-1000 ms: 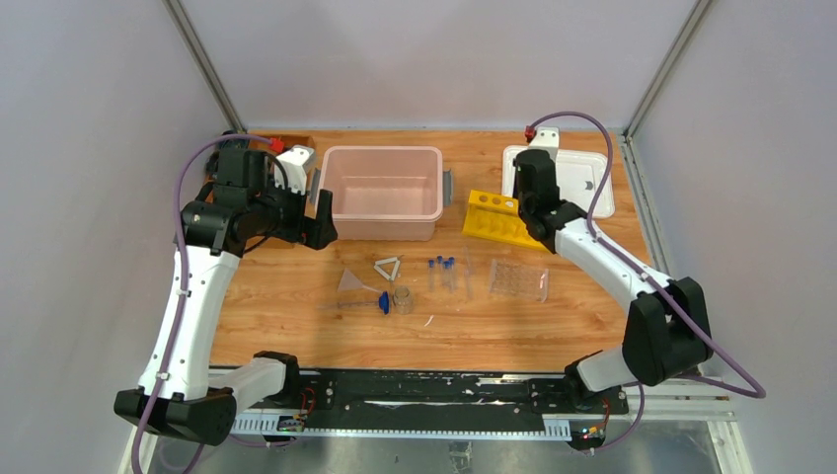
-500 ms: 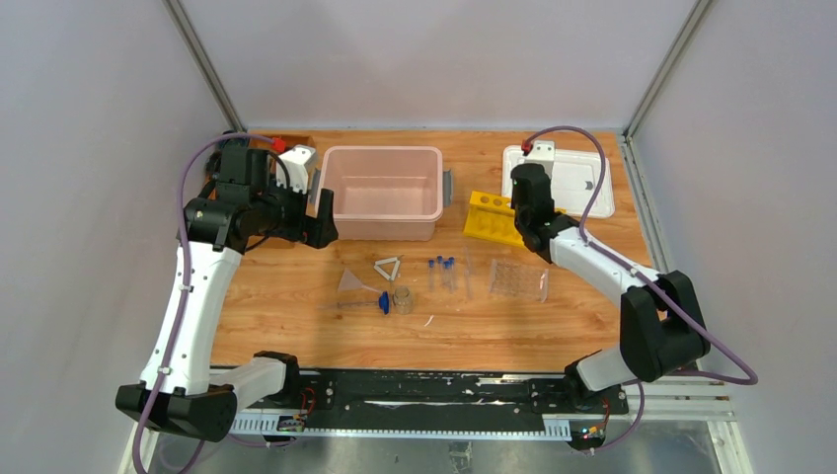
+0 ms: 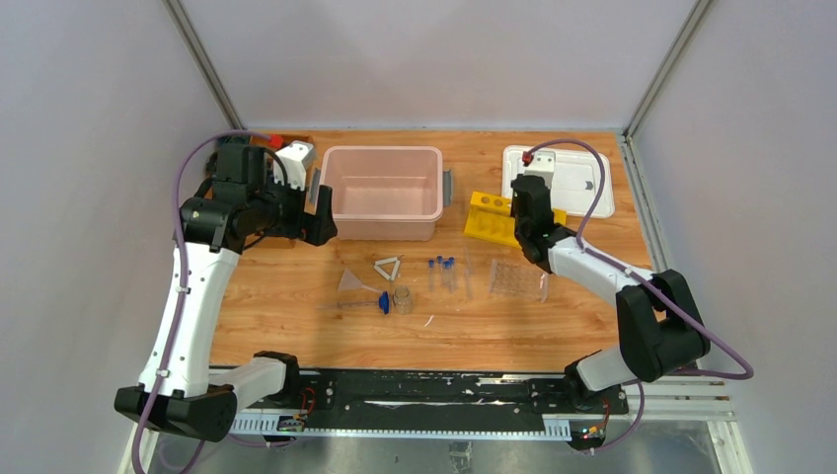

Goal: Organize the chemistry lab equipment

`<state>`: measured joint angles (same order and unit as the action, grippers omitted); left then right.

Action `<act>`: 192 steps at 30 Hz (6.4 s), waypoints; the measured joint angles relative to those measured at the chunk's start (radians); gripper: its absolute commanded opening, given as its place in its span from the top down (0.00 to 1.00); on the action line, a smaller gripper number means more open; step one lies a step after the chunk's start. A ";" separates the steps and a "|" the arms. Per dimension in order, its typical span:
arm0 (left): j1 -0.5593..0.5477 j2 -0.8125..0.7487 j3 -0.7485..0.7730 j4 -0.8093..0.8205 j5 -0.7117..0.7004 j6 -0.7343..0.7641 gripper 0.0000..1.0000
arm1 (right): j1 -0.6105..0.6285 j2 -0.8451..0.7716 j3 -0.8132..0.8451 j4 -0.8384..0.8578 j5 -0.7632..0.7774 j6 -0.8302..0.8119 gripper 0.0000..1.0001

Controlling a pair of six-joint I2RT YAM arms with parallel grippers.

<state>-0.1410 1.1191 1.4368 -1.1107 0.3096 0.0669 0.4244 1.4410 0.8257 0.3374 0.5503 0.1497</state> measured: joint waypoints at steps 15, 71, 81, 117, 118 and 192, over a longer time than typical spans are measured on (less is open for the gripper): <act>0.000 0.000 0.017 -0.003 0.000 0.000 0.00 | 0.029 -0.200 0.034 -0.216 0.003 0.103 0.31; 0.000 -0.048 0.061 -0.021 0.005 0.031 0.00 | 0.304 0.343 0.163 -0.349 -0.138 0.373 0.84; 0.000 -0.062 0.064 -0.021 0.028 0.047 0.00 | 0.300 0.242 0.099 -0.382 -0.139 0.385 1.00; 0.000 -0.106 0.085 0.050 0.468 -0.002 0.29 | 0.614 0.026 0.563 -0.263 -0.431 0.656 1.00; 0.000 -0.108 0.068 0.065 0.476 -0.018 0.32 | 0.616 0.031 0.563 -0.254 -0.435 0.667 1.00; 0.001 -0.178 -0.171 0.200 0.430 0.005 0.00 | 0.376 -0.024 0.749 -0.845 -0.468 0.423 1.00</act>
<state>-0.1402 0.9413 1.2663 -0.9104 0.7399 0.0715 0.8001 1.4166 1.5749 -0.5079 0.0818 0.5728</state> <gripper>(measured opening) 0.996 0.116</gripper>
